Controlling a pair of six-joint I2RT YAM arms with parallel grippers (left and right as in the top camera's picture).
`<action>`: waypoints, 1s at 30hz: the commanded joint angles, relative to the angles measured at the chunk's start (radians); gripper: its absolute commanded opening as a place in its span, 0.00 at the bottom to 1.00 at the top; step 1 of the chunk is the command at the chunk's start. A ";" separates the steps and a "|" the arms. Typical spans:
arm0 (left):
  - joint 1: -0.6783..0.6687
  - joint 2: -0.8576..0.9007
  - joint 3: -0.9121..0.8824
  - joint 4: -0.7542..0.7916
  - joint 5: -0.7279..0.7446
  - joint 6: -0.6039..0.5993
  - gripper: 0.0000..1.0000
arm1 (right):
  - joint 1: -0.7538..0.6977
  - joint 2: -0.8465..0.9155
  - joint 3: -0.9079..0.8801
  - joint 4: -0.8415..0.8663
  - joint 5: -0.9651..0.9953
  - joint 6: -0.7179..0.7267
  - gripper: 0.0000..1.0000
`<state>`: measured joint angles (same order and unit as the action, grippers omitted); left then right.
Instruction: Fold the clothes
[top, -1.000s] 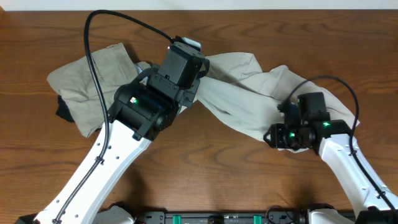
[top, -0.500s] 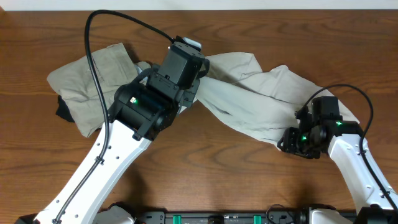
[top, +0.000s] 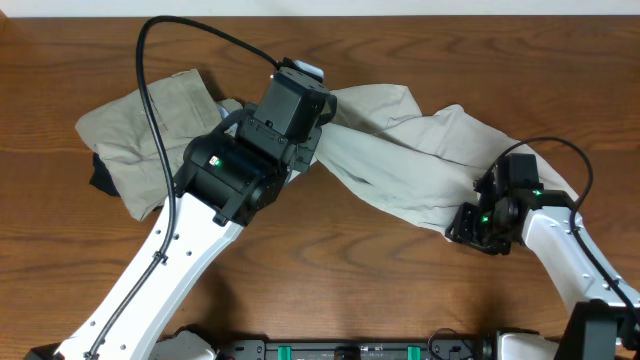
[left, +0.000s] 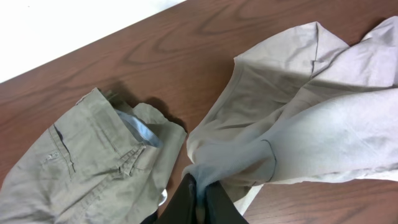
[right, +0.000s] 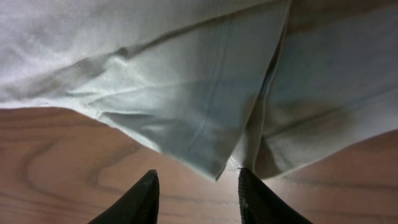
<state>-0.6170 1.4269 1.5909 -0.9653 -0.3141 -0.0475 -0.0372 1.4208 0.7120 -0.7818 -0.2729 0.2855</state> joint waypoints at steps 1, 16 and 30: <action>0.005 -0.009 0.018 0.002 -0.019 0.010 0.06 | -0.016 0.014 -0.008 0.018 -0.026 0.032 0.39; 0.005 -0.009 0.018 0.002 -0.019 0.010 0.06 | -0.015 0.016 -0.008 0.132 -0.075 0.021 0.33; 0.005 -0.009 0.018 -0.003 -0.019 0.010 0.06 | -0.016 0.096 -0.008 0.352 -0.127 0.013 0.33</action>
<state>-0.6170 1.4269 1.5909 -0.9665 -0.3141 -0.0475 -0.0372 1.4990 0.7094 -0.4545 -0.3534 0.3038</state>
